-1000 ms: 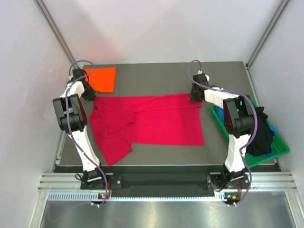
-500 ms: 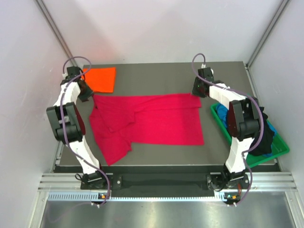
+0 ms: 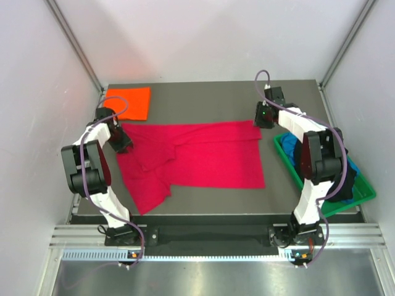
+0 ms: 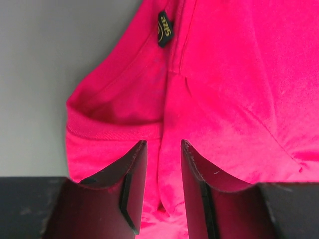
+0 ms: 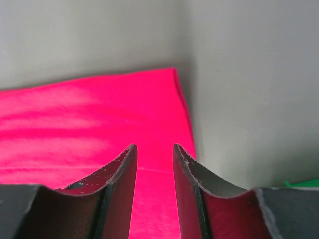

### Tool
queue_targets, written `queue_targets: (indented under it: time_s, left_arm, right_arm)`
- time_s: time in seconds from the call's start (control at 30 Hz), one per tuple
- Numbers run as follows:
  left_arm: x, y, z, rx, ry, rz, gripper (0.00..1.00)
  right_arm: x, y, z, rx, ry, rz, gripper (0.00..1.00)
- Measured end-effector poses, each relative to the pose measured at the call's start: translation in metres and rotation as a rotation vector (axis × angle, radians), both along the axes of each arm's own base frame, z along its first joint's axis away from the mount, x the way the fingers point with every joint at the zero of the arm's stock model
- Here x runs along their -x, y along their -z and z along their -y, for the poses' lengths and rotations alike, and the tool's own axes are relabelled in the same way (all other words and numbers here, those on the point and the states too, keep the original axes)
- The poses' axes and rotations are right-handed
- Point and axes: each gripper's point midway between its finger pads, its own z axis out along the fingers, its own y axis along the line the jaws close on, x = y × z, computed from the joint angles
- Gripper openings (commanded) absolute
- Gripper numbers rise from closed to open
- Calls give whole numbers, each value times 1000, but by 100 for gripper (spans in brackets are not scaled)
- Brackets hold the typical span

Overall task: Fold and stack the t-shirts
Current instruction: Fold the tshirt

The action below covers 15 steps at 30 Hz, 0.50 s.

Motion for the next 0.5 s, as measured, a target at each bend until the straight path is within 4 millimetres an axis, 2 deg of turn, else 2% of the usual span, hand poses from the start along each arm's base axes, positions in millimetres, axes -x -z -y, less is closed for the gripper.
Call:
queue_targets:
  time_s: [0.1,0.33,0.5]
  left_arm:
    - [-5,5,-1,4,2,-3,38]
    - [-30,8,-6,4,3,9,35]
    - [-34,12,-7,5,3,3,33]
  right_arm:
    - [4,6,7,-10,-14,-20,38]
    - [11,16,19,-41,-28,-52,38]
    - [10,19,19,-44,-34,-57,36]
